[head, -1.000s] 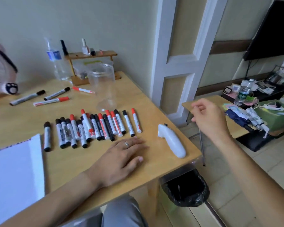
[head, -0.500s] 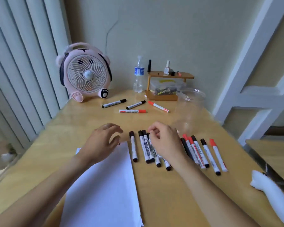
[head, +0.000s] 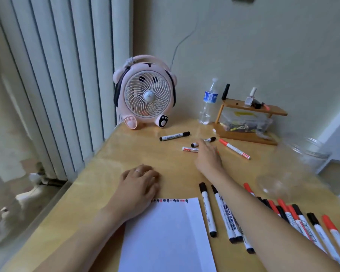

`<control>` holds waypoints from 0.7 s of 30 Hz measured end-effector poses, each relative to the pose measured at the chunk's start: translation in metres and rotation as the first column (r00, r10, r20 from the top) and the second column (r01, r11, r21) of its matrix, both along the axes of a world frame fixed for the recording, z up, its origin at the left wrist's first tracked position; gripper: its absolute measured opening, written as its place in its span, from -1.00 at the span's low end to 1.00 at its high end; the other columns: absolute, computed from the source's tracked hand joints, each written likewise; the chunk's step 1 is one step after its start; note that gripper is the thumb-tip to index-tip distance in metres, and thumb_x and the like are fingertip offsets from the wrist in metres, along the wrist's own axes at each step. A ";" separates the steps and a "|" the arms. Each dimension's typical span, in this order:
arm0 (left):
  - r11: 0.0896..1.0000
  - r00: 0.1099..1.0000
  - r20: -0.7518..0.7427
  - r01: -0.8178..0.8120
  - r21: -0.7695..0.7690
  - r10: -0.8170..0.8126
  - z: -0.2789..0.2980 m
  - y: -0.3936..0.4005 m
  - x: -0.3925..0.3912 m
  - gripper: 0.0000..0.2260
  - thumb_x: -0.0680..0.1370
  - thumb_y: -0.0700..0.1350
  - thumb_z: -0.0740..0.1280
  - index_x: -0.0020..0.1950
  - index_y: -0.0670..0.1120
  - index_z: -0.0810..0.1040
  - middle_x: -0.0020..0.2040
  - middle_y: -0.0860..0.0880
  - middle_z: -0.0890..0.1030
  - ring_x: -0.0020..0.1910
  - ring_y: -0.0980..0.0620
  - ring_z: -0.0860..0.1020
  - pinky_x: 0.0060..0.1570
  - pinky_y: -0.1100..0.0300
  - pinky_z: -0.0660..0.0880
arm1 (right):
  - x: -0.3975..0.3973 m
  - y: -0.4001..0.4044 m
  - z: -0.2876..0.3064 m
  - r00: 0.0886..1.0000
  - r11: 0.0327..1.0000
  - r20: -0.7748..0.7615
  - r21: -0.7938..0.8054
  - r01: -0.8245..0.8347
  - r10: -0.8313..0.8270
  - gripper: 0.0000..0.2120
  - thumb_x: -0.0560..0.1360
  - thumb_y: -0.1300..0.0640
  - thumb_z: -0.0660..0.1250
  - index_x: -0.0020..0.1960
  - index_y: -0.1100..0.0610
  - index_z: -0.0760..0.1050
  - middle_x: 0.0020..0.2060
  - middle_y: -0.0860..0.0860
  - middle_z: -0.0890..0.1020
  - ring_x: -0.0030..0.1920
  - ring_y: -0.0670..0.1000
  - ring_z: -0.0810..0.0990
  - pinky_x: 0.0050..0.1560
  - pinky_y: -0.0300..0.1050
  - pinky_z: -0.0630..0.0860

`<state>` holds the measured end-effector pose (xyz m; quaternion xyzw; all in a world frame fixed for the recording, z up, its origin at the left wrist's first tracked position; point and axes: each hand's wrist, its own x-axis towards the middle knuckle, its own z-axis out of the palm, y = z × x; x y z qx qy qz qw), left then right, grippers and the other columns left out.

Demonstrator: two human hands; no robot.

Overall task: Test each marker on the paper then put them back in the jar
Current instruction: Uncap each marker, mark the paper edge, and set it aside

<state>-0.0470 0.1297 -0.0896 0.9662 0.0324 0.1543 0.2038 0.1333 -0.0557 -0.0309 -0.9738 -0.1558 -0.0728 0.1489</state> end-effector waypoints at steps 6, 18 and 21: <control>0.997 0.999 0.051 0.000 -0.075 0.004 0.007 -0.002 -0.001 -0.64 0.61 0.11 0.12 0.32 0.09 0.55 0.34 0.12 0.48 0.40 0.10 0.38 0.32 0.18 0.12 | 0.017 0.001 -0.007 0.994 0.971 0.072 -0.217 0.096 -0.083 -0.64 0.61 0.32 0.25 0.39 0.16 0.50 0.26 0.15 0.54 0.32 0.19 0.45 0.09 0.01 0.46; 0.910 0.918 0.199 0.377 -0.172 -0.343 0.036 -0.035 -0.019 -0.72 0.71 0.13 0.13 0.18 -0.03 0.49 -0.08 0.12 0.55 -0.14 0.03 0.54 -0.13 -0.01 0.50 | -0.172 -0.029 0.031 0.773 0.250 -0.307 0.948 0.197 0.555 -0.93 0.59 0.32 0.36 0.05 0.28 0.49 -0.11 0.18 0.69 -0.06 0.14 0.73 0.12 -0.02 0.67; 0.928 0.924 0.168 0.362 -0.091 -0.344 0.033 -0.034 -0.021 -0.60 0.69 0.24 0.00 0.10 -0.03 0.44 -0.12 0.11 0.49 -0.21 -0.04 0.50 -0.18 -0.07 0.48 | -0.168 -0.047 0.030 0.751 0.262 -0.377 0.925 0.274 0.542 -0.80 0.50 0.13 0.44 0.05 0.20 0.55 -0.12 0.17 0.67 -0.11 0.07 0.68 -0.01 -0.07 0.64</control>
